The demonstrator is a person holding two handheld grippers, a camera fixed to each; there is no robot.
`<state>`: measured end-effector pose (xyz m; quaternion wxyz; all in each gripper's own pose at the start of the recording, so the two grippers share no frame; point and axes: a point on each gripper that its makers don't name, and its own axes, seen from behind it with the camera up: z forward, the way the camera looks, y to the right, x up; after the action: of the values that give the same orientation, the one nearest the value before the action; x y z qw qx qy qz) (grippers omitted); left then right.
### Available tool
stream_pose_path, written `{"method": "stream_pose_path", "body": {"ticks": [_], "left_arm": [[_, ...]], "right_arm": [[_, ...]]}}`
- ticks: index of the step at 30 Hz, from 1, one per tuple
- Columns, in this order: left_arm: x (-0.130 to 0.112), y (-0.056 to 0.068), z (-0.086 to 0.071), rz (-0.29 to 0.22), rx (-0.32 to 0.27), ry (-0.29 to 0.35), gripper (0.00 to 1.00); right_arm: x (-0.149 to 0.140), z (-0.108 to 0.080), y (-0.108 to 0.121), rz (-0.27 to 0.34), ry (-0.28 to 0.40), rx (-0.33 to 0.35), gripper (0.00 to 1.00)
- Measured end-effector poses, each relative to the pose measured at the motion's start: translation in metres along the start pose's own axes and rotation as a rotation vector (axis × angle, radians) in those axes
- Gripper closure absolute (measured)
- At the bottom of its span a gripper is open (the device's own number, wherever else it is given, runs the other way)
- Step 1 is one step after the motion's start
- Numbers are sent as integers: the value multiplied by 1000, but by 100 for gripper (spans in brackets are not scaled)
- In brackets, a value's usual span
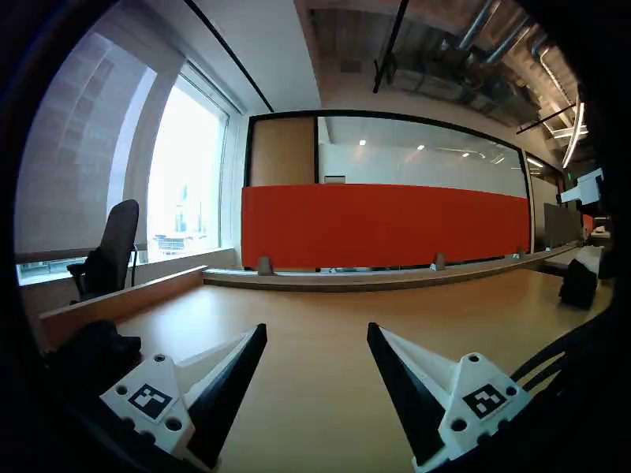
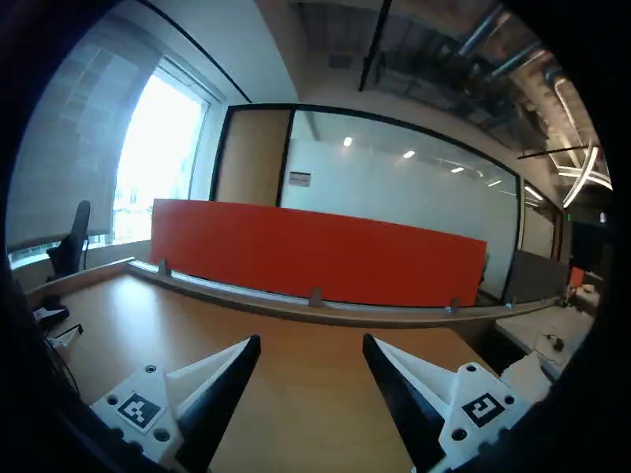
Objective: Fold towel
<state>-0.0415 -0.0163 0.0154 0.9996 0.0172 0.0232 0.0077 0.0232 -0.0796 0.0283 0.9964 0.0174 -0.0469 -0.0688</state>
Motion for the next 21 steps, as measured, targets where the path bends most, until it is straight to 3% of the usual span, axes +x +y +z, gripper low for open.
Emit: {"method": "stream_pose_path", "body": {"ticks": [11,21], "left_arm": [[-1,1,1,4,-2,1,5],[1,1,1,4,-1,0,5]], "right_arm": [[5,0,8,2,13,-12,0],[17,-5,43,28,63,-53,0]]}}
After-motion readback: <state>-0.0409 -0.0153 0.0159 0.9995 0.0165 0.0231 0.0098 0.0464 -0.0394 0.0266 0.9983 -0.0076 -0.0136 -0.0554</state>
